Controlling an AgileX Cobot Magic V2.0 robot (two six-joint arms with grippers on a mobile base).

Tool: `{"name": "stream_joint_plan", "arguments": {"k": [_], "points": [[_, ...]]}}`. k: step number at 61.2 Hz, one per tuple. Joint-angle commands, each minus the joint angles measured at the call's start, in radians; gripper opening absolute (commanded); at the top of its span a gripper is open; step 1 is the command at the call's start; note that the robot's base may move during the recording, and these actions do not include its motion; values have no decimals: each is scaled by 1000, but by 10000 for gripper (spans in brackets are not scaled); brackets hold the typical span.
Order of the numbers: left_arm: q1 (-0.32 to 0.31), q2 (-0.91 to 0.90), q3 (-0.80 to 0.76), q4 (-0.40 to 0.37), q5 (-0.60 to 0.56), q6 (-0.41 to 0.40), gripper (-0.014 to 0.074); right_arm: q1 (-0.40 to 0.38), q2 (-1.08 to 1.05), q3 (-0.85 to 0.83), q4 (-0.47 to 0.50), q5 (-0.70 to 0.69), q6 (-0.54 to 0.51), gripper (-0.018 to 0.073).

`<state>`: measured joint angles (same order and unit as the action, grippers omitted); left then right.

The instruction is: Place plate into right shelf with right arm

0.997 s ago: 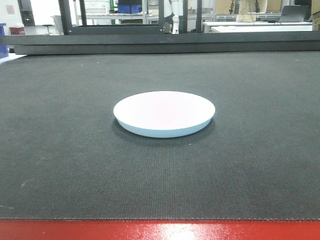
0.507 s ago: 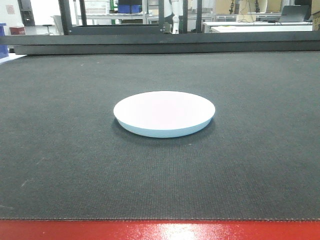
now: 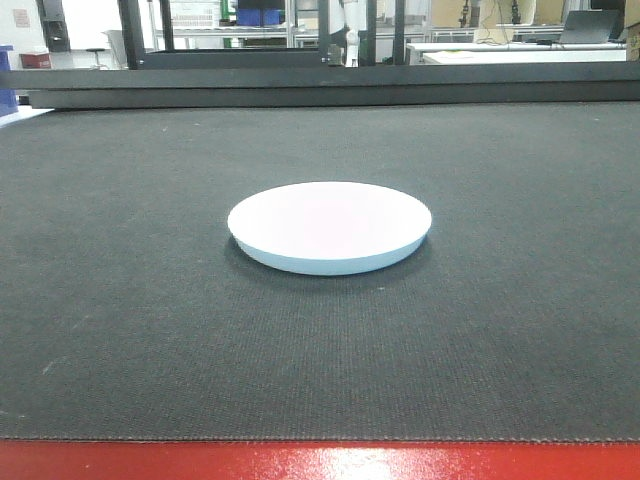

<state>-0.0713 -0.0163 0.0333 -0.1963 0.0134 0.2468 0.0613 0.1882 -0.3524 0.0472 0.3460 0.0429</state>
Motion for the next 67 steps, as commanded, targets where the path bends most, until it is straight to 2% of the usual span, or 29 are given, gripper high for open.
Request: {"name": "stream_joint_plan", "arguments": {"k": [1, 4, 9, 18, 30, 39, 45, 57, 67], "points": [[-7, -11, -15, -2, -90, -2, -47, -6, 151, -107, 0, -24, 2, 431], [-7, -11, -15, -2, -90, -2, -47, -6, 231, -141, 0, -16, 2, 503], [-7, -11, -15, -2, -90, -2, -47, -3, 360, -211, 0, -3, 2, 552], [-7, -11, -15, -2, -90, -2, -47, 50, 618, -376, -5, 48, 32, 549], [-7, -11, -15, -2, -90, -2, -47, 197, 961, -640, -47, 162, 158, 549], [-7, -11, -15, -2, -90, -2, -47, 288, 1220, -842, -131, 249, 239, 549], [-7, -11, -15, -2, -90, -2, -47, 333, 1342, -945, -152, 277, 267, 549], [-7, -11, -15, -2, -90, -2, -47, 371, 1543, -1064, -152, 286, 271, 549], [-7, -11, -15, -2, -90, -2, -47, 379, 1623, -1073, -158, 249, 272, 548]]}}
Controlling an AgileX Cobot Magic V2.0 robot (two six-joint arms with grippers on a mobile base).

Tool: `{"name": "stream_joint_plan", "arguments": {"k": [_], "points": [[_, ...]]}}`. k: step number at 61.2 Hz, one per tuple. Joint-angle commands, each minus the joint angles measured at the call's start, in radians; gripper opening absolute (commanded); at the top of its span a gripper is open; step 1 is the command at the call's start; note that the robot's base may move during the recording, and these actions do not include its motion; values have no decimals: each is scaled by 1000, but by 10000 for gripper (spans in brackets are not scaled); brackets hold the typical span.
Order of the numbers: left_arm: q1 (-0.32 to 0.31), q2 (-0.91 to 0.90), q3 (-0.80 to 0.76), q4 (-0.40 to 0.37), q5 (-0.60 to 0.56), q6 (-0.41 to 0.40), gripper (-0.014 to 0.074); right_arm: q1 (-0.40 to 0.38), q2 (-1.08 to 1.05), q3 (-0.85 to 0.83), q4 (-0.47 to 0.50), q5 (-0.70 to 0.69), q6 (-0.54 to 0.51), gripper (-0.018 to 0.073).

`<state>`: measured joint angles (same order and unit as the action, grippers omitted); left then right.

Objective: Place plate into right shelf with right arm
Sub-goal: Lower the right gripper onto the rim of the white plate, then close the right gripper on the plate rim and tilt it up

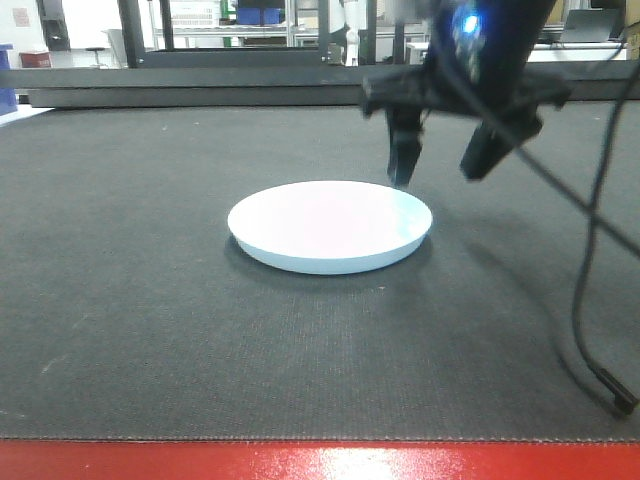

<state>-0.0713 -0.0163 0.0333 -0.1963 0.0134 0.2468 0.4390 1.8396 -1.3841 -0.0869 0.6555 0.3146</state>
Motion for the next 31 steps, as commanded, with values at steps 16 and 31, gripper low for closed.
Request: {"name": "stream_joint_plan", "arguments": {"k": [16, 31], "points": [[-7, -11, -15, -2, -90, -2, -47, 1, 13, -41, -43, -140, 0, 396], [-7, -11, -15, -2, -90, -2, -47, 1, 38, -41, -66, -153, 0, 332]]}}
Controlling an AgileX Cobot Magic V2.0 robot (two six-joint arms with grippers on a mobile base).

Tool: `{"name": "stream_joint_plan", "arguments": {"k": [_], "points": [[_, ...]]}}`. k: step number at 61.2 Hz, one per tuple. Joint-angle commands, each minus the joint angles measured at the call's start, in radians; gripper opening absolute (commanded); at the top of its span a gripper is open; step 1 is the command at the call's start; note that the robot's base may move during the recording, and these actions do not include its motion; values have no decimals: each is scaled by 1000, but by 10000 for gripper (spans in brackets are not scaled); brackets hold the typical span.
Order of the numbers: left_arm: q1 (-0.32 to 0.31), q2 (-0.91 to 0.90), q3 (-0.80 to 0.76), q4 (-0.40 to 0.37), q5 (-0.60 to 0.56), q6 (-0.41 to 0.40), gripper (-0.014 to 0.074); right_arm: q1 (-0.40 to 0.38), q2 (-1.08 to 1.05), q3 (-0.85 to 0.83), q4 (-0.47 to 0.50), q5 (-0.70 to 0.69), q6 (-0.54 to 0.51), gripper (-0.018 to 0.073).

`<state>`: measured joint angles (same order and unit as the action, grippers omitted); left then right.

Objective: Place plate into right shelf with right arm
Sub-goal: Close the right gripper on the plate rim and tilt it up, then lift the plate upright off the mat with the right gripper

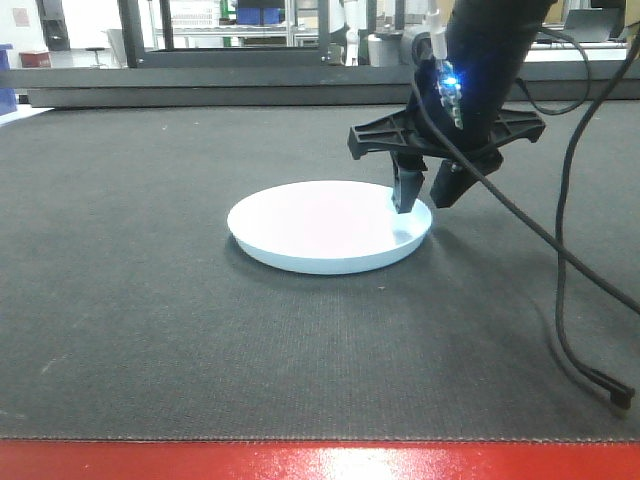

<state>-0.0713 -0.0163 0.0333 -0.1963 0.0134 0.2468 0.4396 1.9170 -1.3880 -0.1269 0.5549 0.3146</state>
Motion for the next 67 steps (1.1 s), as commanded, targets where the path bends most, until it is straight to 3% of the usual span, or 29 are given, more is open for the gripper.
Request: {"name": "stream_joint_plan", "arguments": {"k": [1, 13, 26, 47, 67], "points": [[-7, -11, -15, -2, -90, -2, -47, 0, -37, -37, -29, -55, 0, 332], [-7, -11, -15, -2, -90, -2, -47, 0, -17, -37, -34, -67, 0, 293], [-7, -11, -15, -2, -90, -2, -47, 6, -11, -37, -60, -72, 0, 37], [-7, -11, -15, -2, -90, -2, -47, 6, -121, -18, -64, -61, 0, 55], [-7, -11, -15, -2, -90, -2, -47, -6, -454, 291, -90, -166, -9, 55]]}}
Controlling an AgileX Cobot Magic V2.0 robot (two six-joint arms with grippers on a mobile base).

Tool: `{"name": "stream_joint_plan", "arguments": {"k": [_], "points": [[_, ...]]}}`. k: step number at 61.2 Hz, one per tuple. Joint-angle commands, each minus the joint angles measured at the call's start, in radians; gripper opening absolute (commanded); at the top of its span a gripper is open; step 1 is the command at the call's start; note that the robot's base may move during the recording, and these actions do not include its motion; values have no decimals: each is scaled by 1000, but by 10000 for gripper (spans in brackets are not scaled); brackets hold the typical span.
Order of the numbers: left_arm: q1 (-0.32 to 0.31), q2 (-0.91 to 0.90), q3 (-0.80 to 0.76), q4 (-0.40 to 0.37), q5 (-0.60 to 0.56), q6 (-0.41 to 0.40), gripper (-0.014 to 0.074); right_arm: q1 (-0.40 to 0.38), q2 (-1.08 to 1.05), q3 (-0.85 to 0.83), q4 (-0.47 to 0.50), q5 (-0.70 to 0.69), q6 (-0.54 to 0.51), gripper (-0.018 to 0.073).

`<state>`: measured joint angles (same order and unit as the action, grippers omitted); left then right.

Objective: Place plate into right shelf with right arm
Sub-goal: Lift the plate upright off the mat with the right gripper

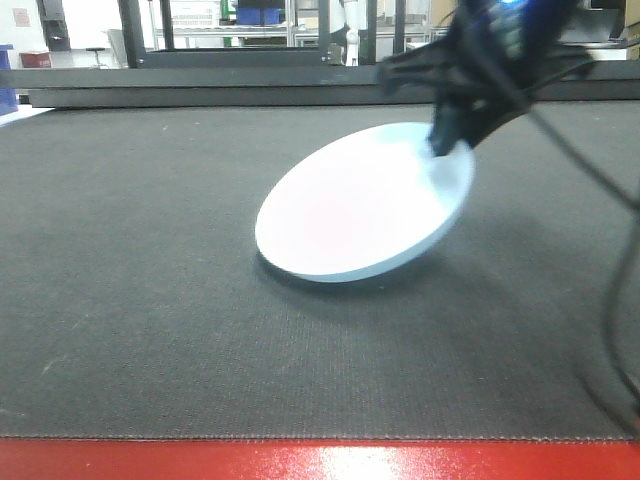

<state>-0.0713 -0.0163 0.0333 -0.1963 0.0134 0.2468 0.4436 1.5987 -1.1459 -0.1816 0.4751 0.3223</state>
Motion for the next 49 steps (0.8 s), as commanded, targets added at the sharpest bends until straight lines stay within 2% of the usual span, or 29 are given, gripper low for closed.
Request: {"name": "stream_joint_plan", "arguments": {"k": [1, 10, 26, 49], "points": [[-7, -11, -15, -2, -90, -2, -47, -10, -153, 65, -40, -91, -17, 55], [-7, -11, -15, -2, -90, -2, -47, -10, -355, 225, -74, -129, -43, 55], [-7, -11, -15, -2, -90, -2, -47, -8, -704, 387, -129, -180, -43, 55], [-7, -11, -15, -2, -90, -2, -47, -8, -1124, 453, -153, -182, -43, 55]]}}
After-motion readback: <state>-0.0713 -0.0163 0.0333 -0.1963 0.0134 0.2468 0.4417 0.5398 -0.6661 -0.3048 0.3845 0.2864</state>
